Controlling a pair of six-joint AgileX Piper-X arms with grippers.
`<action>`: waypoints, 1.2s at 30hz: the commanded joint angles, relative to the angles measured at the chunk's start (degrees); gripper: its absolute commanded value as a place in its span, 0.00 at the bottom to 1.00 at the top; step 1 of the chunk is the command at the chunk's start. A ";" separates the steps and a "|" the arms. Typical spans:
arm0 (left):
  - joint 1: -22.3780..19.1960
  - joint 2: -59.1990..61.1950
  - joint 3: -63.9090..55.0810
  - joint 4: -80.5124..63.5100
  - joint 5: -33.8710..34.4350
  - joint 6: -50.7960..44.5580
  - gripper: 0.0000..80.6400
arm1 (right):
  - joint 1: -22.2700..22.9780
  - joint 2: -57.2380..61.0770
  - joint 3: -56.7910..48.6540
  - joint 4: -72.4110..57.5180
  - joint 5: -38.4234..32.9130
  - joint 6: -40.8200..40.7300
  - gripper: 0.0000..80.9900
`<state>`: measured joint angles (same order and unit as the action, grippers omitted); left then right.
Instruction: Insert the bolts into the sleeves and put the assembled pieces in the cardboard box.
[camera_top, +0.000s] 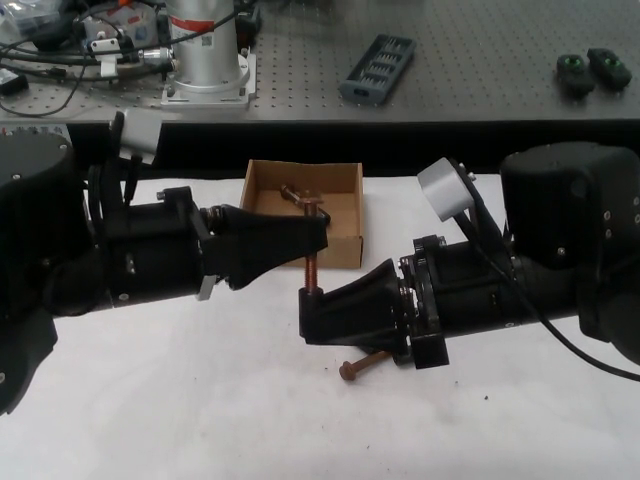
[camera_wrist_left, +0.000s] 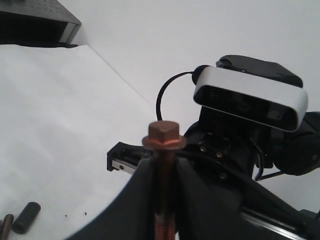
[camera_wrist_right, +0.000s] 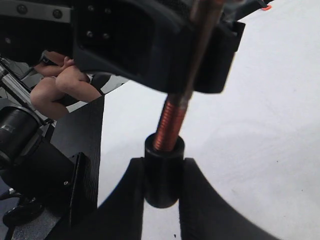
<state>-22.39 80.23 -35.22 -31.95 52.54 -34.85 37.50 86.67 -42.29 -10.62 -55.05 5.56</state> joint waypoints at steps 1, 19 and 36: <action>-0.10 -0.70 -0.18 -0.75 2.04 -0.68 0.01 | -0.36 -0.84 -0.74 -1.82 0.28 0.00 0.00; -0.10 -0.70 -0.18 -0.75 8.36 5.79 0.53 | -4.23 -0.84 -0.74 -5.62 0.07 3.90 0.00; 7.02 -5.78 -0.18 0.39 -7.35 3.38 0.61 | -9.50 12.40 -20.92 -2.70 5.00 6.44 0.00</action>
<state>-16.50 75.79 -35.22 -32.70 44.77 -30.52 28.76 97.67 -61.57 -14.52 -49.86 11.83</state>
